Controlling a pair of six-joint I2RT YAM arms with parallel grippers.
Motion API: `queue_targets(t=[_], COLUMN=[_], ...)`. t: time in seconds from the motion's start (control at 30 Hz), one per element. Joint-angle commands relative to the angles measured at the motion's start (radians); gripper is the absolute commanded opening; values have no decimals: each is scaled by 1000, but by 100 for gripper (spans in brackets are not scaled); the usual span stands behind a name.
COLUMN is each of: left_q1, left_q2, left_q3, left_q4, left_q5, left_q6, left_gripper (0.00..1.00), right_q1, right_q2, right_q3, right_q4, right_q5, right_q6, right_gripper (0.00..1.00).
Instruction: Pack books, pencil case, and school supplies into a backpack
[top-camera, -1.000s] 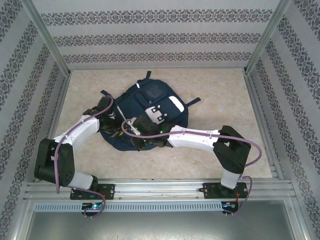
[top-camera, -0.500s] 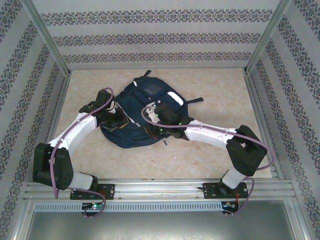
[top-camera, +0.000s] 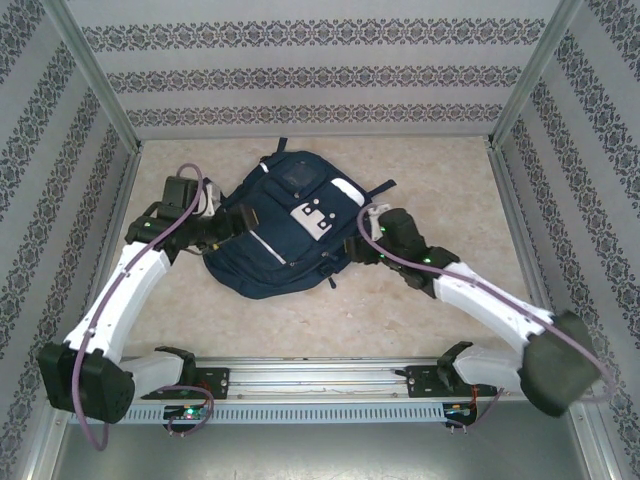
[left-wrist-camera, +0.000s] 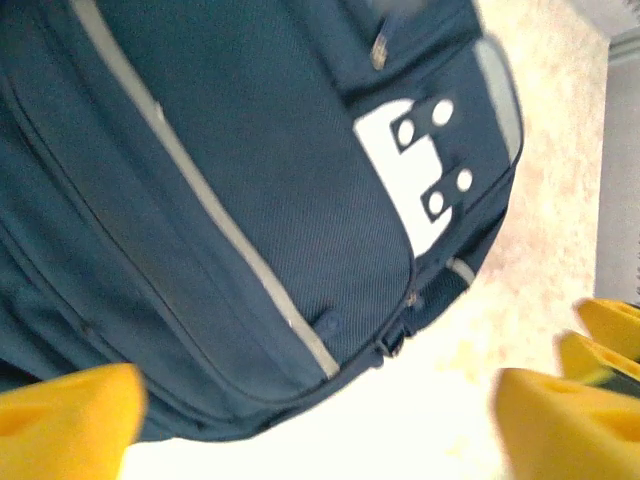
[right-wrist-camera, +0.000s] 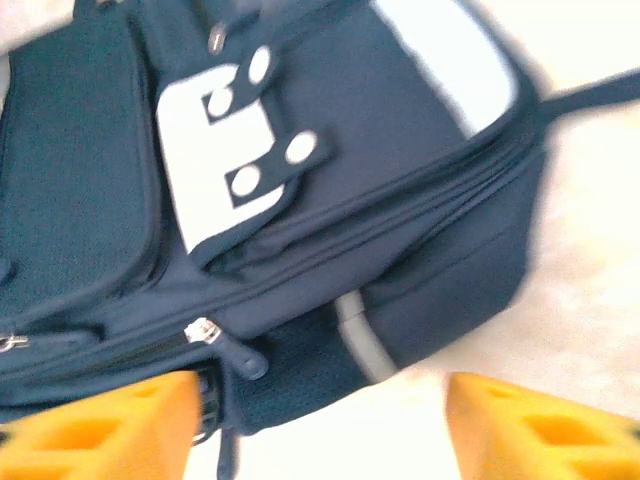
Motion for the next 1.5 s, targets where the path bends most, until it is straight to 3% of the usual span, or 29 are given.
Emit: queue_targets(t=[0.0,0.1,0.23,0.4,0.53,0.57,0.67,0.83,0.9,0.93,0.97,1.03,1.13,1.2,1.47], left_q1=[10,12,12,13,15,27,91,141,171,212,233,246,247,236,208], left_q2=[-45,-105,-226,-292,-176,-125,2,149,242,423,489,446,454,434,437], left_q3=[18,-47,-244,-629,-790,-810,-836,-872,-883,-883,-878,-863,-790,-717,-714], left_q4=[-40,57,307,896,1265,1335,1449,1667,1796,1983,2053,1949,1833,1656,1660], left_q5=[-235,-352,-556,-676,-621,-634,-502,-386,-339,-283,-246,-254,-213,-168,-216], left_q6=[151,299,372,525,757,753,698,642,591,554,541,521,538,580,594], left_gripper=[99,99,99,99,99,99,99,99,99,99,99,99,99,99,99], right_q1=[-34,-67,-131,-317,-490,-509,-531,-539,-551,-573,-595,-597,-594,-590,-562], right_q2=[-156,-288,-416,-438,-372,-343,-223,-145,-5,133,192,290,422,363,390], right_q3=[-37,-94,-244,-413,-517,-541,-571,-553,-528,-477,-415,-426,-441,-404,-395], right_q4=[7,64,233,346,478,529,691,756,903,1013,968,1089,1294,1108,1111], right_q5=[188,300,345,293,142,114,96,49,27,-10,-24,-63,-25,-4,29], right_q6=[-35,-102,-238,-284,-219,-228,-244,-290,-303,-284,-223,-228,-204,-213,-239], right_gripper=[78,98,98,98,98,98,98,98,98,98,98,98,98,98,98])
